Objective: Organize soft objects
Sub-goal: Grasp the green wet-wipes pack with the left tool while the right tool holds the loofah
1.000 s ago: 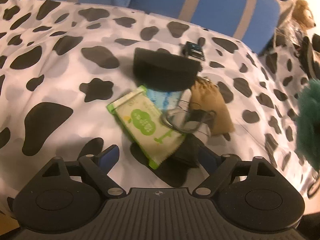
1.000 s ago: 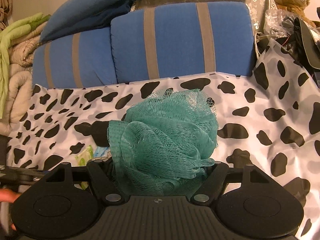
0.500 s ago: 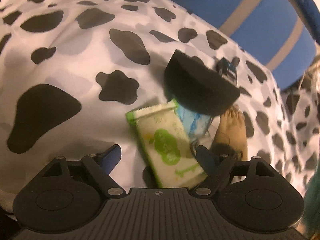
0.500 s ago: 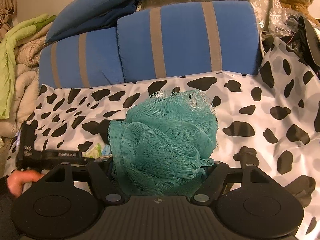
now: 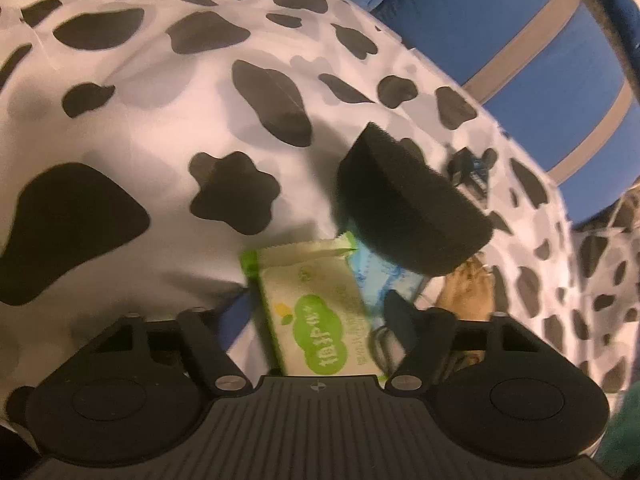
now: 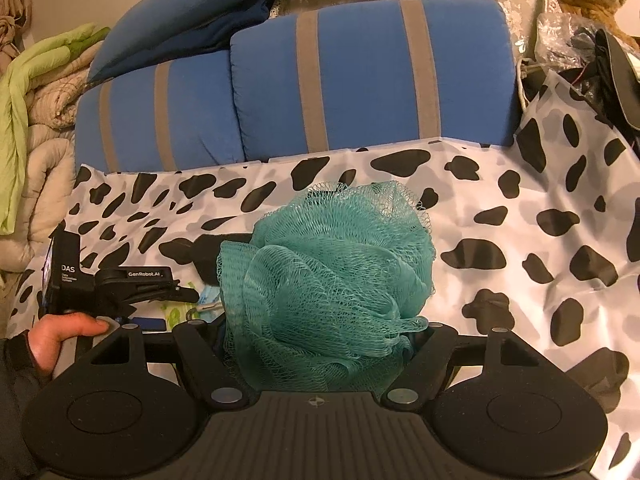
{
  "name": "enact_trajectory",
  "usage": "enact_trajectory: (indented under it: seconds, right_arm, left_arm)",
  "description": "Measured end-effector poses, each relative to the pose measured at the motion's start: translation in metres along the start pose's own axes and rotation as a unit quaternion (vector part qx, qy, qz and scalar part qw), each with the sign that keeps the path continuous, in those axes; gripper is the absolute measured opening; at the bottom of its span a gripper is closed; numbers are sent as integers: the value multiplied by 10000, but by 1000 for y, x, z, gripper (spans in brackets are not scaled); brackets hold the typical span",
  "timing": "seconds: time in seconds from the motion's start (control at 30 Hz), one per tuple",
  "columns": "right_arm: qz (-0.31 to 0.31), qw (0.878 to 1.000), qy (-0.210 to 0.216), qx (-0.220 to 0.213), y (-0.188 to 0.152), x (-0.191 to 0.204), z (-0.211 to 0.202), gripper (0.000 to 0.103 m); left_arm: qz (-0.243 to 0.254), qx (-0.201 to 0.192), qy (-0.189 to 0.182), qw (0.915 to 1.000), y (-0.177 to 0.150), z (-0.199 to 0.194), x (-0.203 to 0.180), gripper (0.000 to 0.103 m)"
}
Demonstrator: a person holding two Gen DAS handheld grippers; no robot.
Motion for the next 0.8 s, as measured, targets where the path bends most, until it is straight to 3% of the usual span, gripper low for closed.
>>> enact_trajectory:
  seconds: [0.23,0.43,0.8]
  right_arm:
    - [-84,9999,-19,59,-2,4,3,76]
    - [-249,9996,-94,114,-4,7,9,76]
    - [-286,9995,-61,148,-3,8,11,76]
  left_arm:
    - [303,76,232,9992,3,2,-3,53]
    - [507,192,187,9984,-1,-5,-6,51]
    - [1408,-241,279,9894,-15,-47,-15,49]
Point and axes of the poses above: each gripper's, at about its wrist camera, not at the fingertips, and z roughly the way its jaws point, x to its left, y to its top, the point moved 9 cm from there along z, roughly the way its jaws point, and after that the axes turned 12 degrees about x, right-handed, at the moved point
